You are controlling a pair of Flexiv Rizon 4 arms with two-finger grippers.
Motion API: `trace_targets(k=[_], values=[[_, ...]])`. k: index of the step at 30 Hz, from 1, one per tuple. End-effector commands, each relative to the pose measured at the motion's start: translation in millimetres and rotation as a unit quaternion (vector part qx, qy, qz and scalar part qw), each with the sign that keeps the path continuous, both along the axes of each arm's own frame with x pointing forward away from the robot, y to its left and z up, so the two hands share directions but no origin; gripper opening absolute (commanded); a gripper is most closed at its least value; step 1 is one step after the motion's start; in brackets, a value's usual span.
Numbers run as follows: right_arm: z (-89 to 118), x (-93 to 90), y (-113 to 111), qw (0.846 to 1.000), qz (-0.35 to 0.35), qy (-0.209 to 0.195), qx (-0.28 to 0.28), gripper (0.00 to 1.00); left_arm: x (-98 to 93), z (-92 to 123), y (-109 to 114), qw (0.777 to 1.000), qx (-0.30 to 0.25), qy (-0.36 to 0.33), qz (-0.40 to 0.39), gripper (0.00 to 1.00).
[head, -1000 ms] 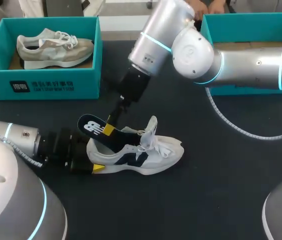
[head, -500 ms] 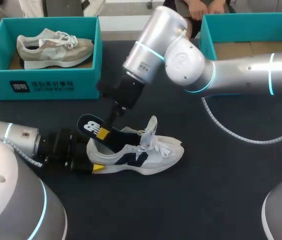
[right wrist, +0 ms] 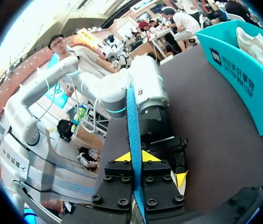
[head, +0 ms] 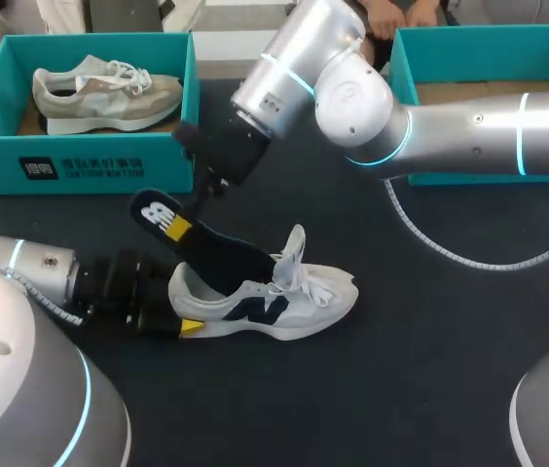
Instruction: Take the shoe out of the shoebox, open the shoe tongue, remove and reinsert the insole, then place the shoe into the shoebox
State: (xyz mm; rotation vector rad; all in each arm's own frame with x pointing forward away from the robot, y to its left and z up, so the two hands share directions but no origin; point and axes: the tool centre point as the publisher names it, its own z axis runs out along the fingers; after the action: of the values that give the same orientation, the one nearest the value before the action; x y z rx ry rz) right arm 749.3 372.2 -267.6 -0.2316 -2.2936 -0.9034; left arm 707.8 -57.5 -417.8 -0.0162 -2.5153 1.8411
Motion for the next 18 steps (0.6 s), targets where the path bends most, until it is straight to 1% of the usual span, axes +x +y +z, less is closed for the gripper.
trace_targets(k=[1, 8, 9, 10, 12, 13, 14, 15, 18], values=[[22, -2.1, -4, 0.999, -0.032, -0.021, 0.02, 0.0, -1.0, -2, 0, 1.0, 0.0, 0.0, 0.001, 0.0], [51, 17.1, 3, 0.992, -0.092, -0.04, 0.076, 0.0, -1.0, -2, 0, 1.0, 0.0, 0.0, 0.001, 0.0], [55, 22.8, 4, 0.991, -0.093, -0.049, 0.085, 0.0, -1.0, -2, 0, 1.0, 0.0, 0.0, 0.001, 0.0], [58, 27.4, 5, 0.989, -0.106, -0.049, 0.091, 0.0, -1.0, -2, 0, 1.0, 0.0, 0.0, 0.001, 0.0], [65, 36.8, 7, 0.988, -0.103, -0.062, 0.102, 0.0, -1.0, -2, 0, 1.0, 0.0, 0.0, 0.001, 0.0], [69, 41.0, 8, 0.987, -0.107, -0.066, 0.099, 0.0, -1.0, -2, 0, 1.0, 0.0, 0.0, 0.001, 0.0], [74, 46.5, 10, 0.986, -0.1, -0.072, 0.113, 0.0, -1.0, -2, 0, 1.0, 0.0, 0.0, 0.001, 0.0], [77, 49.1, 10, 0.984, -0.126, -0.071, 0.101, 0.0, -1.0, -2, 0, 1.0, 0.0, 0.0, 0.001, 0.0], [77, 49.1, 10, 0.984, -0.126, -0.071, 0.101, 0.0, -1.0, -2, 0, 1.0, 0.0, 0.0, 0.001, 0.0]])
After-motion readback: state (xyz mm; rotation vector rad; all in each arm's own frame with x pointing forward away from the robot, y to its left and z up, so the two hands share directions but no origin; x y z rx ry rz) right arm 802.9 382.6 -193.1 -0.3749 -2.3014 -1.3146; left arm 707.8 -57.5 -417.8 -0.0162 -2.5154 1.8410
